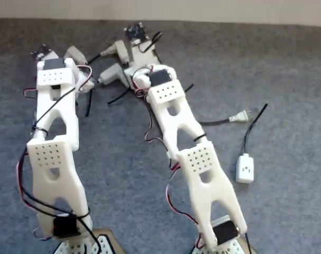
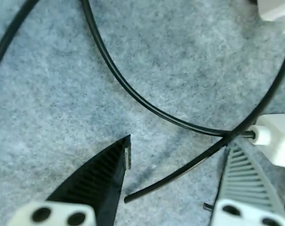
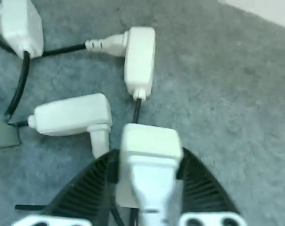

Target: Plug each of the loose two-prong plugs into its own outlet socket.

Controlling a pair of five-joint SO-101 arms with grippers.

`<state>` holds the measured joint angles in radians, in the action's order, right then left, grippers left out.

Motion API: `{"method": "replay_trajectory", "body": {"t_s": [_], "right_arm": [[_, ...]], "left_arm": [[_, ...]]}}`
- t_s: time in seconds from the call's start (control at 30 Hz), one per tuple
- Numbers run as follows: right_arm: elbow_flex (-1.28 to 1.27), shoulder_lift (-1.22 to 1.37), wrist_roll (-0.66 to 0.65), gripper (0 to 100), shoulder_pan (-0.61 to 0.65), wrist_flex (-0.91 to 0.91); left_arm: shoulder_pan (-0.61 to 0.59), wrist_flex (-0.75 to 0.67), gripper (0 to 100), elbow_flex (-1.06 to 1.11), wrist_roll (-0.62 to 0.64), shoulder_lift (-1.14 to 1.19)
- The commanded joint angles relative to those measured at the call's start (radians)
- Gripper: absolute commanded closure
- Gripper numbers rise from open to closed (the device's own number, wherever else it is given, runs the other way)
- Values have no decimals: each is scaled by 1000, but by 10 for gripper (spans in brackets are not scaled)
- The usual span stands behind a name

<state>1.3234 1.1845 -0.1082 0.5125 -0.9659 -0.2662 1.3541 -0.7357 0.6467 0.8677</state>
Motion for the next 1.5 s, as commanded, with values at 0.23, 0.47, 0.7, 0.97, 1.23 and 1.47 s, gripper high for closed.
{"method": "replay_trajectory", "body": {"t_s": [0.23,0.47,0.7,0.97,1.23,1.47], "right_arm": [[377,-50,3,606,59,-305],[453,-222,3,606,128,-536],[453,-504,2,606,128,-699],[452,-816,2,606,-8,-797],[97,-1073,2,606,-377,-799],[-501,-1409,-80,606,-510,-796]], "left_arm": [[-18,-14,694,-36,-2,-10],[-18,-14,694,-36,-2,-10],[-18,-14,694,-36,-2,-10],[-18,-14,694,-36,-2,-10],[-18,-9,694,-35,-2,-10],[-18,-14,694,-35,-2,-8]]}}
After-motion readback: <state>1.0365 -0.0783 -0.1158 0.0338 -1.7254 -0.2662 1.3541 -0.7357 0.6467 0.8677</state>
